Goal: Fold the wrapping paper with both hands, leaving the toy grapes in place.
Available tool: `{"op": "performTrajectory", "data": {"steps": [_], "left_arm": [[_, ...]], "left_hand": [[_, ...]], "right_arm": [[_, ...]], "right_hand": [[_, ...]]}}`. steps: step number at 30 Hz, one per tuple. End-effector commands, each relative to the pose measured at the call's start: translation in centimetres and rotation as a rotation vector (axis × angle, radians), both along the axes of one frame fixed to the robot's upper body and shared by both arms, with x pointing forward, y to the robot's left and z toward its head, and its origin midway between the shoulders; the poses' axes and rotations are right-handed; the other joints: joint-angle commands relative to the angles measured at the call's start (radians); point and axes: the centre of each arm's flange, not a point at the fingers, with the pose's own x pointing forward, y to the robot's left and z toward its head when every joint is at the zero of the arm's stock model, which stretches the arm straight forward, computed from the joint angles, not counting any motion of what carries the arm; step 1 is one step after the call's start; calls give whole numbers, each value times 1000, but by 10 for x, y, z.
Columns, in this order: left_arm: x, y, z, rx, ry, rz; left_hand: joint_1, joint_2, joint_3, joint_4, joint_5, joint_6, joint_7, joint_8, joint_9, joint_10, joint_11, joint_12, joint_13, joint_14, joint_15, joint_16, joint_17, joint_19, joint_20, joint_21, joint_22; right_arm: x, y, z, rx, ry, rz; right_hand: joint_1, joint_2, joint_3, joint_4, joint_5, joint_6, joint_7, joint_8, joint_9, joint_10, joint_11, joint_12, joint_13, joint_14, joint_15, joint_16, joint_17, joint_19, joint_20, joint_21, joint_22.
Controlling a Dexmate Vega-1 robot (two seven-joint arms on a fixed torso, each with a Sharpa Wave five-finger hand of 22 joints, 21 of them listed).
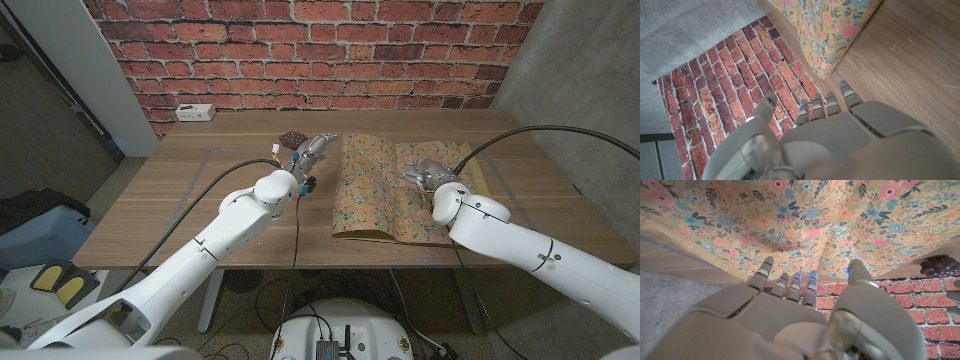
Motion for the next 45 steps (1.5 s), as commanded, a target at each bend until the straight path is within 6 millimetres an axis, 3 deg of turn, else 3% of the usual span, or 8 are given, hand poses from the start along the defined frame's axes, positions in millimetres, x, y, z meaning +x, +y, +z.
{"op": "performTrajectory", "data": {"steps": [1,23,30,45], "left_arm": [[1,1,-6,-29,54,15],[4,1,-12,-52,166,-3],[8,0,-19,-100,248,-37],[40,-8,-35,-278,384,-340]], "left_hand": [[-11,3,0,11,-2,-9,6,5,3,-10,4,1,2,-12,4,1,5,-15,1,-2,2],[-33,-2,-7,31,-4,-47,5,-2,3,-43,16,-1,2,-36,23,1,5,-31,5,1,3],[-48,-6,-10,43,-4,-147,-2,-14,3,-109,23,-8,2,-55,33,2,3,-36,10,7,4],[-28,-4,2,25,2,-177,0,5,4,-141,31,4,3,-40,36,10,-1,60,21,44,1]], "right_arm": [[9,-4,-9,-23,71,-47],[10,-26,-28,-18,184,-153],[9,-31,-30,-10,187,-156],[7,-31,-30,-6,176,-144]], "right_hand": [[9,1,3,-4,8,-9,4,7,2,-5,3,0,2,-8,-3,3,1,4,-1,6,2],[15,6,2,-6,10,-17,6,9,3,-24,2,0,2,-33,3,2,2,-2,-9,8,2],[14,8,1,-5,10,-19,9,9,3,-30,-2,0,2,-36,4,3,2,1,-12,10,2],[14,9,-2,-5,10,-19,12,11,3,-29,1,4,3,-34,3,8,3,4,-14,12,2]]}}
